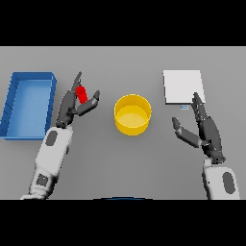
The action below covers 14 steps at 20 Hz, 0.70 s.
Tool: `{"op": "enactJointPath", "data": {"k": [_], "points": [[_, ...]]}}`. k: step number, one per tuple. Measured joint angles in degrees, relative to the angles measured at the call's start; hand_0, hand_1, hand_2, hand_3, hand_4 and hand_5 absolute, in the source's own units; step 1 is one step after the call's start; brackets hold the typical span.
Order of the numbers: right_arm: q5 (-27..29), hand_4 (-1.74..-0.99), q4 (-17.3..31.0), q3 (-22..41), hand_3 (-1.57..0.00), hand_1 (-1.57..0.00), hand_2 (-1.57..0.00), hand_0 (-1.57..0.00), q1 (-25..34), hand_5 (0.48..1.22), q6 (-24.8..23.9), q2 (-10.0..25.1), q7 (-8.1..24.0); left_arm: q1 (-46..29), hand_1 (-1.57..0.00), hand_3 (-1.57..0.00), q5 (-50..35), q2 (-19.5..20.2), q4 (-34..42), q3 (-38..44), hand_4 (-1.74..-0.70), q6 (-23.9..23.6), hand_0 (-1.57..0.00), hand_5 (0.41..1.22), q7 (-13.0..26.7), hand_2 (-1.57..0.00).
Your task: Pick up the red beaker and tilt it to pour out 1 green nut into yellow bowl. Pick up the yellow bowl and place it on the metallic measuring scale.
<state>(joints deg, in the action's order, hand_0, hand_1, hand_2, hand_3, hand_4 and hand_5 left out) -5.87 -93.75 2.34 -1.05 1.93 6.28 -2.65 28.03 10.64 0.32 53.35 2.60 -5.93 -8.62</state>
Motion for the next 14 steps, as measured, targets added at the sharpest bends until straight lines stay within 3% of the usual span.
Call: {"op": "enactJointPath", "data": {"k": [2, 4, 5, 7, 8, 9, 12, 14], "points": [[0.25, -1.301, 0.4, -0.01, 0.0, 0.0, 0.0, 0.0, -0.45, 0.647, 0.16, -0.28, 0.31, 1.2, -0.01, -0.03, -0.38, -0.66, -1.52, 0.74, -1.35, -0.81, 0.0, 0.726, -1.52, -0.05], [0.07, -1.294, 0.32, 0.07, 0.0, 0.0, 0.0, 0.0, -0.49, 0.645, -0.01, -0.38, -0.44, 1.73, -0.31, -0.24, -0.97, -0.86, -3.08, 1.84, -1.39, -1.56, -0.34, 0.765, -2.76, -0.32], [0.11, -1.292, -0.2, -0.08, 0.0, 0.0, 0.0, 0.0, -1.04, 0.645, 0.04, -0.04, -0.63, 2.61, -0.56, -0.42, -1.43, -0.92, -4.18, 2.52, -1.42, -1.69, -0.58, 0.786, -2.84, -0.55], [0.05, -1.29, 0.61, -0.15, 0.0, 0.0, 0.0, 0.0, -0.45, 0.646, -0.32, -0.46, 0.61, 3.95, -0.92, -0.83, -2.67, -1.83, -5.65, 3.77, -1.42, -2.04, -0.94, 0.943, -3.98, -0.92], [-0.05, -1.291, 0.22, 0.0, 0.0, 0.0, 0.0, 0.0, -1.0, 0.647, -0.26, -0.44, 0.26, 4.37, -1.05, -0.98, -2.82, -2.42, -6.77, 4.13, -1.48, -2.56, -1.07, 0.998, -5.05, -1.05], [-0.41, -1.291, 0.69, 0.14, 0.0, 0.0, 0.0, 0.0, -0.9, 0.649, -0.43, -0.61, -0.09, 4.64, -1.16, -1.08, -2.91, -2.25, -7.12, 4.52, -1.53, -2.86, -1.17, 1.043, -5.25, -1.15], [-0.42, -1.29, 0.49, 0.12, 0.0, 0.0, 0.0, 0.0, -0.81, 0.649, -0.31, -0.38, -0.3, 4.92, -1.36, -1.18, -2.3, -2.38, -7.46, 3.52, -1.62, -3.46, -1.36, 1.13, -7.1, -1.36], [-0.35, -1.287, 0.06, 0.09, 0.0, 0.0, 0.0, 0.0, -0.99, 0.647, -0.45, -0.45, -0.77, 4.07, -1.43, -1.32, -2.53, -2.4, -5.97, 2.6, -1.56, -3.08, -1.44, 1.163, -5.71, -1.43]]}}
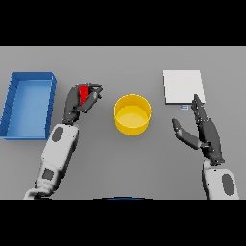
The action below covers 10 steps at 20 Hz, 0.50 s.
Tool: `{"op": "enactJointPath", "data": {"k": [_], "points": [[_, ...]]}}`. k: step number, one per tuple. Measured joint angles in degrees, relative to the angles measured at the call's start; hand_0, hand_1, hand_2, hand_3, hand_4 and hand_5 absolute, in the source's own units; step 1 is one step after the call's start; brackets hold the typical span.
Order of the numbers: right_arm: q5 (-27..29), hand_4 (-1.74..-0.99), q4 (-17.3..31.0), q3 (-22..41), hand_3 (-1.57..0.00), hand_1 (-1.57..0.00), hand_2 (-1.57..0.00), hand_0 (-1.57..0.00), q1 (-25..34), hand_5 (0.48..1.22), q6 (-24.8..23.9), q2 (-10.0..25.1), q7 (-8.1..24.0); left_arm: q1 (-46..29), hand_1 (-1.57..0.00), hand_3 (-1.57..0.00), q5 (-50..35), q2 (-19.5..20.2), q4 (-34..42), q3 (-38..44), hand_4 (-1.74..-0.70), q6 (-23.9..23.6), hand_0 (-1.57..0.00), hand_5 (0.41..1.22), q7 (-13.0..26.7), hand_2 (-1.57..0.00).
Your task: Pick up the red beaker and tilt it to pour out 1 green nut into yellow bowl. Pick up the yellow bowl and place it on the metallic measuring scale.
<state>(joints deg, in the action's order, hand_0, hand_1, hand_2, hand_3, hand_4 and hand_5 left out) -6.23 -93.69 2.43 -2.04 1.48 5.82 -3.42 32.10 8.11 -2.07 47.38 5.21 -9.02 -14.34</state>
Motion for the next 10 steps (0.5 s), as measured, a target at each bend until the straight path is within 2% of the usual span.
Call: {"op": "enactJointPath", "data": {"k": [2, 5, 7, 10], "points": [[-0.41, -1.287, 0.51, 0.26, 0.0, 0.0, 0.0, 0.0, 0.55, 0.65, -0.27, -0.34, 0.79, -0.62, -1.48, -1.41, 0.57, -0.02, 0.86, -1.14, -1.53, 0.02, -1.49, 1.184, 0.04, -1.48], [-0.03, -1.292, 0.4, -0.18, 0.0, 0.0, 0.0, 0.0, 0.66, 0.655, -0.21, -0.02, -0.08, -0.28, -1.53, -1.49, 1.76, 0.67, 1.59, -1.29, -1.51, -0.35, -1.53, 1.202, -0.53, -1.53], [0.13, -1.294, -0.23, 0.15, 0.0, 0.0, 0.0, 0.0, -0.01, 0.659, 0.31, 0.01, -0.23, 0.58, -1.54, -1.52, 1.64, 0.45, 3.58, -0.97, -1.5, -0.34, -1.54, 1.209, 1.8, -1.54], [-0.83, -1.295, 0.41, 0.19, 0.0, 0.0, 0.0, 0.0, 0.02, 0.665, -0.27, 0.15, 0.06, 0.33, -1.56, -1.54, 2.85, 0.86, 7.55, -2.0, -1.5, 0.32, -1.56, 1.215, 2.91, -1.56]]}}
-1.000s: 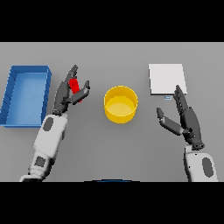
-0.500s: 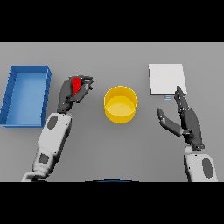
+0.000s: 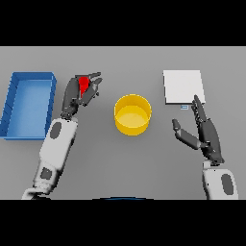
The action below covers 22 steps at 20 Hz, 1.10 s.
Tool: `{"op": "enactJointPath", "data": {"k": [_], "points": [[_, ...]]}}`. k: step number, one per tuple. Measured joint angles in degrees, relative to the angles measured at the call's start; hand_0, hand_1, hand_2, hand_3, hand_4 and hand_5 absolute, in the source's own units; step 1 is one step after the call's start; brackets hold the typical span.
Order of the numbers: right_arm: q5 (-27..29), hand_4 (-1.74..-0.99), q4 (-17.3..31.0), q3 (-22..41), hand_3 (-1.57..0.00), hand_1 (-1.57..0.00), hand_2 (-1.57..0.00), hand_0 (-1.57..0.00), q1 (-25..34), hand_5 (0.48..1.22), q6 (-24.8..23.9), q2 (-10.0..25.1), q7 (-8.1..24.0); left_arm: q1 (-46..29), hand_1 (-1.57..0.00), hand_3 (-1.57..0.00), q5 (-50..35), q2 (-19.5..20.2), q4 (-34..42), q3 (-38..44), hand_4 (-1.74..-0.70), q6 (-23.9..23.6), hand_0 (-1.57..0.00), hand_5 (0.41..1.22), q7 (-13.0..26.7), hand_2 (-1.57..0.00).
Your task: Pick up the red beaker and tilt it to pour out 1 green nut into yellow bowl. Pick up the yellow bowl and place it on the metallic measuring scale.
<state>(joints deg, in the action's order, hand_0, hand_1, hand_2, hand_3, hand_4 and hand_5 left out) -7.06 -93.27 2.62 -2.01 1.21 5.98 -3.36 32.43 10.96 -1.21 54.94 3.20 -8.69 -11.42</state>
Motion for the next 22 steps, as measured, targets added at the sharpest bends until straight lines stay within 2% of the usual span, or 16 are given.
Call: {"op": "enactJointPath", "data": {"k": [1, 2, 4, 6, 8, 11, 14, 18, 20, 21, 22], "points": [[-0.08, -1.289, -0.11, -0.02, 0.0, 0.0, 0.0, 0.0, 0.44, 0.664, -0.17, -0.02, -0.1, 0.5, -1.56, -1.55, 1.09, 0.76, 1.3, -0.59, -1.5, 0.06, -1.56, 1.216, 1.57, -1.56], [-0.24, -1.285, -0.58, 0.48, 0.0, 0.0, 0.0, 0.0, -0.2, 0.662, -0.04, -0.39, -1.01, -0.04, -1.56, -1.55, 2.53, 0.92, 3.53, -1.95, -1.55, 0.11, -1.56, 1.195, 2.34, -1.56], [-0.22, -1.277, -0.69, 0.37, 0.0, 0.0, 0.0, 0.0, 0.08, 0.664, -0.01, -0.18, -0.8, 0.22, -1.57, -1.56, 4.66, 2.68, 7.12, -4.68, -1.62, 0.47, -1.57, 1.174, 6.27, -1.56], [-0.17, -1.277, -1.13, 0.63, 0.0, 0.0, 0.0, 0.0, -0.24, 0.672, 0.48, 0.05, -1.02, 0.06, -1.57, -1.56, 6.34, 4.2, 9.22, -6.98, -1.62, 0.88, -1.57, 1.165, 9.34, -1.56], [0.21, -1.277, -0.11, 0.12, 0.0, 0.0, 0.0, 0.0, 0.25, 0.677, 0.53, 0.17, 0.17, 0.11, -1.57, -1.56, 6.95, 5.26, 9.85, -8.38, -1.62, 1.24, -1.57, 1.151, 10.85, -1.56], [-0.35, -1.273, 0.34, 0.73, 0.0, 0.0, 0.0, 0.0, -0.51, 0.686, 0.54, -0.38, -1.45, 0.28, -1.57, -1.56, 8.05, 6.98, 10.25, -10.6, -1.66, 1.68, -1.57, 1.126, 11.41, -1.57], [0.34, -1.272, -0.1, 0.6, 0.0, 0.0, 0.0, 0.0, -0.34, 0.689, 0.64, -0.73, -0.45, 3.54, -1.57, -1.57, 13.59, 10.55, 9.89, -15.9, -1.7, 3.09, -1.57, 1.127, 15.35, -1.57], [-0.74, -1.287, -0.59, 0.91, 0.0, 0.0, 0.0, 0.0, -0.41, 0.694, -0.25, -0.96, -0.17, 9.4, -1.57, -1.57, 21.73, 14.32, 7.43, -24.18, -1.72, 7.02, -1.57, 1.16, 18.95, -1.57], [-1.16, -1.289, -0.97, 1.25, 0.0, 0.0, 0.0, 0.0, -0.75, 0.695, -0.13, -0.77, -0.71, 11.75, -1.57, -1.57, 24.64, 16.14, 7.0, -28.22, -1.73, 10.66, -1.57, 1.182, 19.66, -1.57], [-1.4, -1.29, -0.73, 1.21, 0.0, 0.0, 0.0, 0.0, -0.13, 0.695, -0.32, -0.71, 0.63, 13.24, -1.57, -1.57, 26.03, 16.54, 6.12, -30.28, -1.73, 12.48, -1.57, 1.19, 20.04, -1.57], [-1.62, -1.29, -0.93, 1.27, 0.0, 0.0, 0.0, 0.0, -0.05, 0.694, -0.23, -0.39, 0.12, 13.92, -1.57, -1.57, 26.89, 17.04, 5.96, -32.04, -1.73, 14.11, -1.57, 1.196, 19.86, -1.57]]}}
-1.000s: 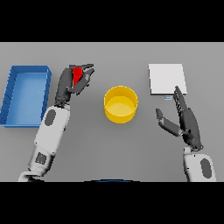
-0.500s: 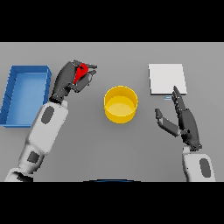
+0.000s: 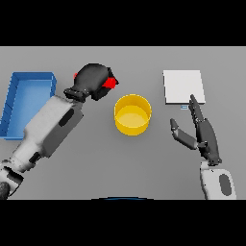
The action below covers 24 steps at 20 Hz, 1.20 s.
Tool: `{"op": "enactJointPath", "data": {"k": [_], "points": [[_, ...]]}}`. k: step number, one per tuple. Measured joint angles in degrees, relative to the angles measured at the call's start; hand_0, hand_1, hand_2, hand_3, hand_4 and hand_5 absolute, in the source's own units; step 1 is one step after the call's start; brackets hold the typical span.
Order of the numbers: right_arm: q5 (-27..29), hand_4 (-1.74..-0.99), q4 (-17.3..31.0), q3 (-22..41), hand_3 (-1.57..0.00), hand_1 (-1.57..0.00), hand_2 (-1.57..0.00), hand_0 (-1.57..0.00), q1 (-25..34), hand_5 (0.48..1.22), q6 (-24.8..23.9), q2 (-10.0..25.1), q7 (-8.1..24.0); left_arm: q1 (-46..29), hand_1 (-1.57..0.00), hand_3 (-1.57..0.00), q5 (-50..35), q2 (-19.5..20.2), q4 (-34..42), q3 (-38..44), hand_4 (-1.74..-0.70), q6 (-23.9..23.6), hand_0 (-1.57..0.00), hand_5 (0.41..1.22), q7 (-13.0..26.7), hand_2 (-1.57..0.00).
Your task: Pick up the red beaker and tilt it to pour out 1 green nut into yellow bowl. Pick up the yellow bowl and place it on the metallic measuring scale.
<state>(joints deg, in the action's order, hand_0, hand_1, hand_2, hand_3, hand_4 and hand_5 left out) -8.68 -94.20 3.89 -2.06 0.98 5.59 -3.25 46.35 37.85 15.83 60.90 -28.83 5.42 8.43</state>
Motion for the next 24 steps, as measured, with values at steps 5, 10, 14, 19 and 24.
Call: {"op": "enactJointPath", "data": {"k": [5, 10, 14, 19, 24], "points": [[2.17, -1.279, 0.67, -0.86, 0.0, 0.0, 0.0, 0.0, -0.92, 0.661, 0.28, -1.15, 0.72, 6.36, -1.57, -1.4, 4.43, 1.84, -3.52, -7.98, -1.65, 8.67, -1.57, 1.213, 0.49, -1.57], [3.61, -1.303, 0.17, -1.26, 0.0, 0.0, 0.0, 0.0, -0.64, 0.619, 0.33, -1.95, 1.35, 13.86, -1.57, -1.27, 8.4, 1.49, -7.43, -15.79, -1.7, 15.87, -1.57, 1.218, 1.92, -1.57], [4.83, -1.297, 0.68, -1.85, 0.0, 0.0, 0.0, 0.0, -0.65, 0.607, 1.03, -1.86, 1.46, 17.86, -1.57, -1.34, 10.43, 0.41, -10.13, -21.37, -1.72, 17.99, -1.57, 1.22, 0.36, -1.57], [3.85, -1.299, 0.6, -1.66, 0.0, 0.0, 0.0, 0.0, -0.12, 0.601, 0.37, -1.77, 1.25, 22.43, -1.57, -1.49, 13.91, 0.05, -12.13, -28.56, -1.73, 17.87, -1.57, 1.221, -2.53, -1.57], [4.0, -1.283, 0.37, -1.8, 0.0, 0.0, 0.0, 0.0, -0.41, 0.602, 0.41, -1.64, 1.48, 25.35, -1.57, -1.55, 16.9, -0.75, -13.45, -35.05, -1.74, 18.22, -1.57, 1.221, -2.83, -1.57]]}}
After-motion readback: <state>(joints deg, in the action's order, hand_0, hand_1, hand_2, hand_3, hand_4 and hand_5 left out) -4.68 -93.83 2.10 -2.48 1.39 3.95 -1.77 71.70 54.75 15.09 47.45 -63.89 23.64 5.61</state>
